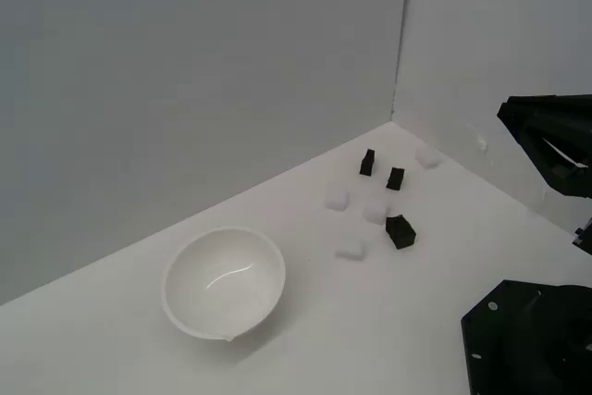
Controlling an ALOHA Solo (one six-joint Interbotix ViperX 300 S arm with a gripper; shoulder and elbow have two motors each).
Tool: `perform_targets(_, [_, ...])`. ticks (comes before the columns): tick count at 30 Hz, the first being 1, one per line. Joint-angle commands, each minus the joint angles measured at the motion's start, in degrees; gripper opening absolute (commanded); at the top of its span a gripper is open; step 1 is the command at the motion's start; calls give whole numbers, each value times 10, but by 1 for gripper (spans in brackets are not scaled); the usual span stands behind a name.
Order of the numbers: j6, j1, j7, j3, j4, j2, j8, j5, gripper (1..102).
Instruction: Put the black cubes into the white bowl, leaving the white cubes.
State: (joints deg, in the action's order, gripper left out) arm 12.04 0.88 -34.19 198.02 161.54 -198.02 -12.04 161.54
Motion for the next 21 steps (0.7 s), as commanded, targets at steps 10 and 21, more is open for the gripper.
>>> perform_targets(10, [0, 7, 1, -101, -81, 102, -4, -84, 4])
perform_targets(21, [0, 25, -141, -311, -247, 311, -3, -250, 4])
